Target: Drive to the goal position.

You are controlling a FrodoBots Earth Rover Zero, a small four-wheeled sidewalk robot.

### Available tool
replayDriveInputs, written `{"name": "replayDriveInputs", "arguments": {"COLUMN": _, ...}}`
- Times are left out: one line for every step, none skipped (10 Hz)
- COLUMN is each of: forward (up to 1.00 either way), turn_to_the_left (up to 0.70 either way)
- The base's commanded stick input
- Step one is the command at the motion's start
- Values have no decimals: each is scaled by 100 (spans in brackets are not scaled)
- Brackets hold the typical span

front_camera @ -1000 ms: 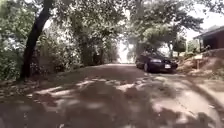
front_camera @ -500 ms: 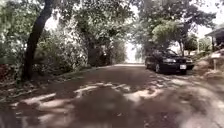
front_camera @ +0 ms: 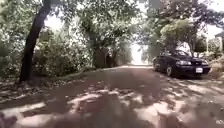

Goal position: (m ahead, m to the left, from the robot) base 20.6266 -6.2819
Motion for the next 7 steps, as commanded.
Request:
{"name": "replayDriveInputs", "arguments": {"forward": 100, "turn_to_the_left": 0}}
{"name": "replayDriveInputs", "arguments": {"forward": 100, "turn_to_the_left": -2}}
{"name": "replayDriveInputs", "arguments": {"forward": 100, "turn_to_the_left": -17}}
{"name": "replayDriveInputs", "arguments": {"forward": 100, "turn_to_the_left": -27}}
{"name": "replayDriveInputs", "arguments": {"forward": 100, "turn_to_the_left": -27}}
{"name": "replayDriveInputs", "arguments": {"forward": 100, "turn_to_the_left": -27}}
{"name": "replayDriveInputs", "arguments": {"forward": 100, "turn_to_the_left": -27}}
